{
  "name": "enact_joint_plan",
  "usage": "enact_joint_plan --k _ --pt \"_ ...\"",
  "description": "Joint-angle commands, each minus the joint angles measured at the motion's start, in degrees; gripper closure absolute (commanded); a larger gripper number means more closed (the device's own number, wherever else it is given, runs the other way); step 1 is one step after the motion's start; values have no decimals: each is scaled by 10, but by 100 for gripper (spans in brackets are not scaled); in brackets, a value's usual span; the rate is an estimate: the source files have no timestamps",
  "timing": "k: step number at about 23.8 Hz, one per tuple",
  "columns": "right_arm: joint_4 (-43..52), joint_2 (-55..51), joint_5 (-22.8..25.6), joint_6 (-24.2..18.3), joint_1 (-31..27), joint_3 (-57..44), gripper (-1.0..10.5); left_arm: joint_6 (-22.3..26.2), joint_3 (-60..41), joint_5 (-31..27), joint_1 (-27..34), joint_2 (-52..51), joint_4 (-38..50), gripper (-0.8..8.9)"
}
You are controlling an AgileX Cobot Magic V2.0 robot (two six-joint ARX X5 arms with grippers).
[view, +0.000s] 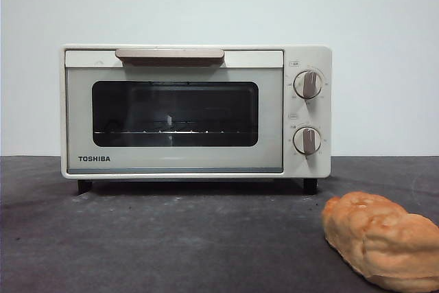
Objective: The left arm flap open the oven, the right arm pick bread and place it into oven, the left arm flap close the oven
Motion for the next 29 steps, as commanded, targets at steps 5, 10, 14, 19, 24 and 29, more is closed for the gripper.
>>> enact_joint_plan --k 5,10,14,19,24,29 --pt "-104 66 -40 -70 26 49 939 84 57 53 -2 57 -53 798" --pt "-118 75 -42 -78 52 49 939 96 59 81 -5 59 -66 798" --pt "-115 75 -40 -70 57 49 713 97 59 81 -5 59 -66 798" --pt "-115 75 -40 -55 57 49 505 97 59 81 -5 59 -66 798" --pt "-115 82 -40 -22 72 49 505 97 59 81 -5 59 -66 798" --pt "-96 113 -19 23 141 22 505 97 59 81 -5 59 -66 798"
